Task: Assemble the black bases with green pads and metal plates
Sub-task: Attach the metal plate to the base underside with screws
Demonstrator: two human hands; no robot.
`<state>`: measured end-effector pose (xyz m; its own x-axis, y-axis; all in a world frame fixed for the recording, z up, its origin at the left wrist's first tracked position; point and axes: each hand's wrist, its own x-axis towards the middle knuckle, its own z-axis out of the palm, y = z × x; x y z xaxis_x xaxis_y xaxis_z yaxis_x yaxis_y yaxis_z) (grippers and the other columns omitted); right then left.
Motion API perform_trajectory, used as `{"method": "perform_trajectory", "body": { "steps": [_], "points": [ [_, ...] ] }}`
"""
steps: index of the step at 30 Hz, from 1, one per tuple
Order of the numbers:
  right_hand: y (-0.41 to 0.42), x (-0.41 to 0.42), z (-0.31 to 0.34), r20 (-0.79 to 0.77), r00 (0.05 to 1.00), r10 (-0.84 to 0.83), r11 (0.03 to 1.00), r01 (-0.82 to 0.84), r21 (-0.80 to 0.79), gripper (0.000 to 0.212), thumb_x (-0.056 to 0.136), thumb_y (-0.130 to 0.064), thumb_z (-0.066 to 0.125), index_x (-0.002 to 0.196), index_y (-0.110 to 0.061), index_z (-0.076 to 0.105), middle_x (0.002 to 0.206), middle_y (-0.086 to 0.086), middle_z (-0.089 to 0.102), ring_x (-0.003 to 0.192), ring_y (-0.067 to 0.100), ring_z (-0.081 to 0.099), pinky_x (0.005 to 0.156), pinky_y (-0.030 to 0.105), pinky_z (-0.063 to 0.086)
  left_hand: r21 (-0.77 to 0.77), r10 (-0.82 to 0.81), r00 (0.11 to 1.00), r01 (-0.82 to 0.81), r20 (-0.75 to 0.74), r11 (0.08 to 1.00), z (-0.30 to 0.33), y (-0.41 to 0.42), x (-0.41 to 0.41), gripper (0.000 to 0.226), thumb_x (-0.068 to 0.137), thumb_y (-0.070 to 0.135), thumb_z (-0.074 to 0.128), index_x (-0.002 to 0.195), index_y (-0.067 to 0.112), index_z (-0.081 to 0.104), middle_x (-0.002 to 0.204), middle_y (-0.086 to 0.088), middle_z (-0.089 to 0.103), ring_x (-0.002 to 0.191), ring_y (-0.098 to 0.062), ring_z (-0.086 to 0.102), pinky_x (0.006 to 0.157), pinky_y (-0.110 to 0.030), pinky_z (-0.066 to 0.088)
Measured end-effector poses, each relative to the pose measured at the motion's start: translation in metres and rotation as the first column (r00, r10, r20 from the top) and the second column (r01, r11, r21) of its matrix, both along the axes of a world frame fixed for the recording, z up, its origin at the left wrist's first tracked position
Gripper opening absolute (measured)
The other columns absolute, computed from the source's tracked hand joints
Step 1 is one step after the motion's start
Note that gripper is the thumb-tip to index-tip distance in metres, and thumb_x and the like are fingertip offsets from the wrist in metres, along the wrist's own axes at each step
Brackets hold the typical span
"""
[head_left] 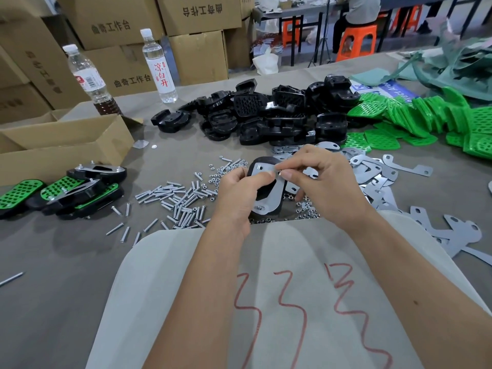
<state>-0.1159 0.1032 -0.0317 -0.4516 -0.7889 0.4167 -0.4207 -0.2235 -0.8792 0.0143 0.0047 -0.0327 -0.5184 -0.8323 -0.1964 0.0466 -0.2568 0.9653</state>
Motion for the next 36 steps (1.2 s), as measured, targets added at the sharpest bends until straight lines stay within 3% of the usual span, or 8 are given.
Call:
{"method": "perform_trajectory", "body": {
  "steps": [9, 14, 17, 25, 29, 31, 34, 36],
  "points": [
    [0.002, -0.004, -0.005, 0.010, 0.998, -0.067, 0.998, 0.067, -0.014, 0.011, 0.080, -0.017, 0.089, 0.077, -0.018, 0.078, 0.076, 0.002, 0.068, 0.065, 0.014, 0.060, 0.050, 0.029, 0.055, -0.028, -0.029, 1.000, 0.029, 0.010, 0.999, -0.001, 0.001, -0.001, 0.011, 0.083, 0.004, 0.076, 0.089, 0.009, 0.068, 0.082, -0.010, 0.074, 0.072, -0.025, 0.071, 0.061, -0.032, 0.059],
    [0.001, -0.003, -0.007, -0.057, 0.996, -0.062, 0.998, 0.061, -0.028, 0.007, 0.085, -0.014, 0.085, 0.083, -0.015, 0.079, 0.079, -0.007, 0.068, 0.069, 0.014, 0.061, 0.048, 0.037, 0.058, -0.011, -0.024, 1.000, 0.024, -0.001, 1.000, -0.001, -0.001, 0.001, 0.019, 0.085, 0.006, 0.076, 0.103, 0.003, 0.071, 0.086, -0.011, 0.076, 0.075, -0.026, 0.072, 0.069, -0.038, 0.059],
    [-0.001, -0.003, -0.009, -0.092, 0.991, -0.098, 0.995, 0.094, -0.045, 0.009, 0.085, -0.013, 0.085, 0.084, -0.016, 0.077, 0.077, -0.008, 0.068, 0.071, 0.016, 0.062, 0.053, 0.035, 0.058, -0.008, -0.021, 1.000, 0.021, 0.000, 1.000, 0.000, 0.000, 0.000, 0.021, 0.085, 0.006, 0.076, 0.105, 0.001, 0.070, 0.084, -0.009, 0.076, 0.072, -0.025, 0.071, 0.059, -0.032, 0.058],
    [-0.006, 0.004, -0.012, 0.045, 0.998, -0.052, 0.997, 0.055, -0.057, 0.004, 0.088, -0.013, 0.082, 0.089, -0.017, 0.081, 0.090, -0.003, 0.066, 0.077, 0.017, 0.063, 0.044, 0.035, 0.055, 0.016, 0.025, 0.999, -0.025, -0.023, 1.000, 0.001, 0.003, -0.001, 0.032, 0.081, 0.009, 0.076, 0.110, -0.003, 0.069, 0.087, -0.012, 0.074, 0.076, -0.028, 0.068, 0.070, -0.036, 0.054],
    [-0.003, 0.003, -0.013, -0.015, 0.988, -0.152, 0.986, 0.150, -0.073, 0.045, 0.095, -0.027, 0.075, 0.063, -0.001, 0.059, 0.074, 0.011, 0.059, 0.066, 0.027, 0.057, 0.062, 0.045, 0.053, 0.083, 0.068, 0.997, -0.065, -0.034, 0.994, 0.002, 0.000, 0.000, 0.023, 0.085, 0.009, 0.077, 0.104, 0.001, 0.069, 0.082, -0.010, 0.074, 0.068, -0.026, 0.069, 0.060, -0.031, 0.056],
    [-0.002, 0.005, -0.010, -0.003, 0.988, -0.155, 0.985, 0.154, -0.074, 0.042, 0.100, -0.036, 0.066, 0.071, -0.005, 0.064, 0.068, 0.004, 0.057, 0.062, 0.026, 0.054, 0.063, 0.046, 0.049, 0.092, 0.062, 0.998, -0.058, -0.034, 0.994, 0.002, -0.001, 0.000, 0.030, 0.084, 0.010, 0.077, 0.109, -0.005, 0.067, 0.086, -0.013, 0.076, 0.069, -0.027, 0.070, 0.062, -0.033, 0.058],
    [-0.002, 0.008, -0.008, -0.007, 0.996, -0.093, 0.996, 0.093, -0.011, 0.029, 0.105, -0.038, 0.058, 0.100, -0.020, 0.081, 0.077, -0.003, 0.057, 0.064, 0.009, 0.052, 0.066, 0.031, 0.043, 0.073, 0.064, 0.997, -0.061, -0.032, 0.995, 0.001, 0.001, -0.001, 0.034, 0.084, 0.010, 0.077, 0.111, -0.006, 0.066, 0.085, -0.013, 0.076, 0.069, -0.026, 0.070, 0.060, -0.032, 0.057],
    [-0.003, 0.009, -0.006, 0.055, 0.990, -0.126, 0.991, 0.129, -0.039, 0.051, 0.107, -0.039, 0.055, 0.073, -0.005, 0.071, 0.069, 0.011, 0.045, 0.057, 0.014, 0.043, 0.061, 0.029, 0.039, 0.077, 0.069, 0.997, -0.068, -0.020, 0.995, 0.001, 0.001, -0.001, 0.033, 0.083, 0.010, 0.078, 0.110, -0.006, 0.067, 0.086, -0.012, 0.076, 0.070, -0.026, 0.070, 0.065, -0.036, 0.057]
  ]
}}
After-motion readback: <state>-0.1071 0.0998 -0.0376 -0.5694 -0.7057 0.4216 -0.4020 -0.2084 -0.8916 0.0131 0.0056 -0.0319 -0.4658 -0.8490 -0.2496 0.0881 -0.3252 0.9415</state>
